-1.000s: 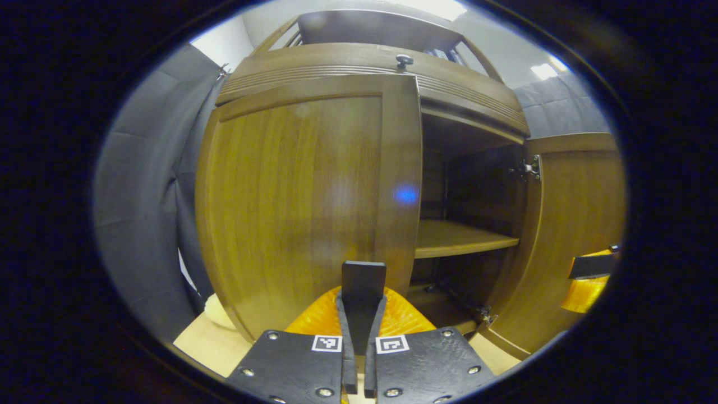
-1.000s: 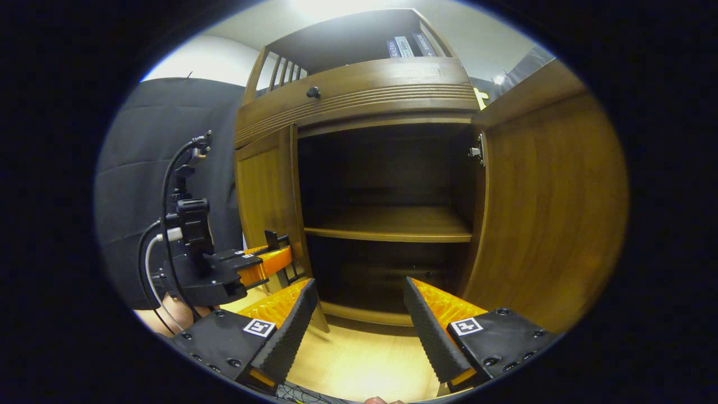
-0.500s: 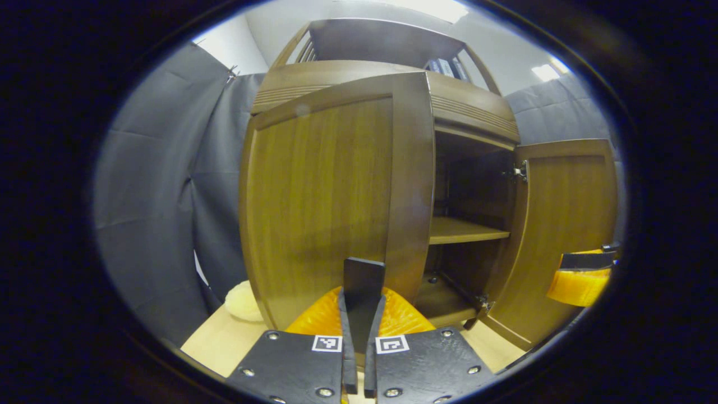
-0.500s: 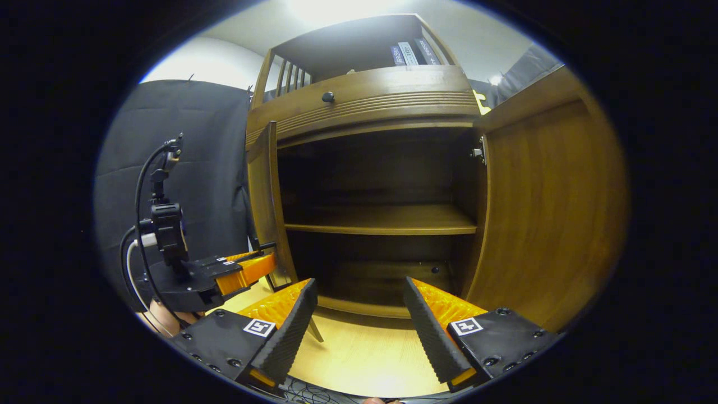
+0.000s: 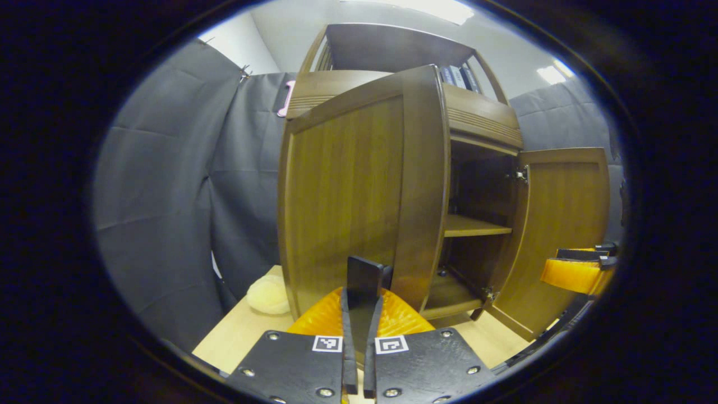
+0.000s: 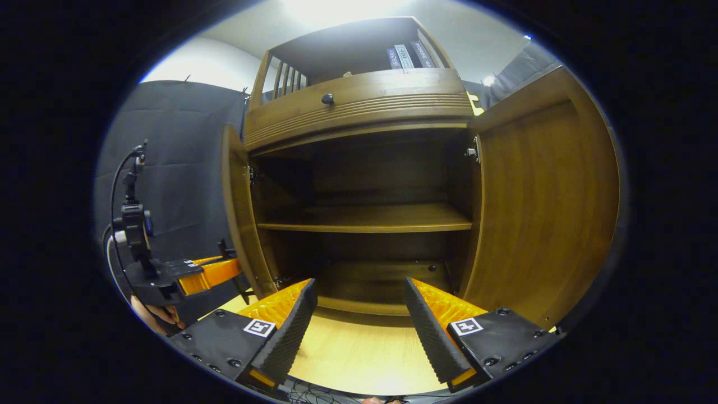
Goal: Open the right door of the double-door shoe cabinet with the right hand, and open the left door with the left hand.
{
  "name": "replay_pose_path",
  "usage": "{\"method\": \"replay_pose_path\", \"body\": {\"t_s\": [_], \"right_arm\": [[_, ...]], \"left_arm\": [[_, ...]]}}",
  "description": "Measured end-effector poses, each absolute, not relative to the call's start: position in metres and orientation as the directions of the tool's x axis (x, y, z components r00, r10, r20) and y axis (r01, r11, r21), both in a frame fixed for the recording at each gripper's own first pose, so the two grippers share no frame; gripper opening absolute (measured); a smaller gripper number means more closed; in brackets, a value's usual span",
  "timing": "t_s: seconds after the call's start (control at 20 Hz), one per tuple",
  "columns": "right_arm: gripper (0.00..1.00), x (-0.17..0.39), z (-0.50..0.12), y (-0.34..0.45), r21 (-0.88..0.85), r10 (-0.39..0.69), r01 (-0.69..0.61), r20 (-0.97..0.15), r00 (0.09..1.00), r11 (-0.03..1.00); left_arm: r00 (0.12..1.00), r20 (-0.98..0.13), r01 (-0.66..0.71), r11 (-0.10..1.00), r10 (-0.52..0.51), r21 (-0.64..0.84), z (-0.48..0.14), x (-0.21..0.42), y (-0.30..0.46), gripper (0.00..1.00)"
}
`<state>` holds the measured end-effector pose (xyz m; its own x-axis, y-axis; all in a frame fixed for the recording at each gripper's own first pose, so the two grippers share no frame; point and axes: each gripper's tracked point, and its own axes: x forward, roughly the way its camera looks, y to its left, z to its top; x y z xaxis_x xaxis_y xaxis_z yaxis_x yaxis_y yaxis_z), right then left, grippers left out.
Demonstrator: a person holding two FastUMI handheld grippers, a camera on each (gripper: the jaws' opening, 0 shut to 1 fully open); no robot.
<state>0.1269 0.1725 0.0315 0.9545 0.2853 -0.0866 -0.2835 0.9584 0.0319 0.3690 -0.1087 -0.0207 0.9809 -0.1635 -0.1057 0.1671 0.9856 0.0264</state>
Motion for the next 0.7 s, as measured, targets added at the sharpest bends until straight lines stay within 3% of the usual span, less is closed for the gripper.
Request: {"method": "replay_pose_path", "body": {"t_s": [0.15,0.2,0.35,0.7], "right_arm": [[0.97,0.133,0.026,0.174,0.049,0.275,-0.272,-0.102,0.956,0.961],[0.92,0.134,0.026,0.174,0.05,0.271,-0.267,-0.102,0.957,0.962],[0.92,0.138,0.026,0.172,0.04,0.255,-0.252,-0.096,0.962,0.967],[0.93,0.144,0.038,0.17,0.085,0.227,-0.219,-0.094,0.969,0.972]], "left_arm": [[0.986,-0.083,0.151,0.988,-0.148,0.037,-0.015,0.37,-0.104,0.06],[0.988,-0.066,0.143,0.99,-0.141,0.018,-0.013,0.369,-0.102,0.06],[0.99,-0.039,0.135,0.991,-0.134,0.021,-0.01,0.365,-0.085,0.05],[0.97,-0.01,0.244,0.968,-0.244,0.064,-0.006,0.354,-0.039,0.04]]}}
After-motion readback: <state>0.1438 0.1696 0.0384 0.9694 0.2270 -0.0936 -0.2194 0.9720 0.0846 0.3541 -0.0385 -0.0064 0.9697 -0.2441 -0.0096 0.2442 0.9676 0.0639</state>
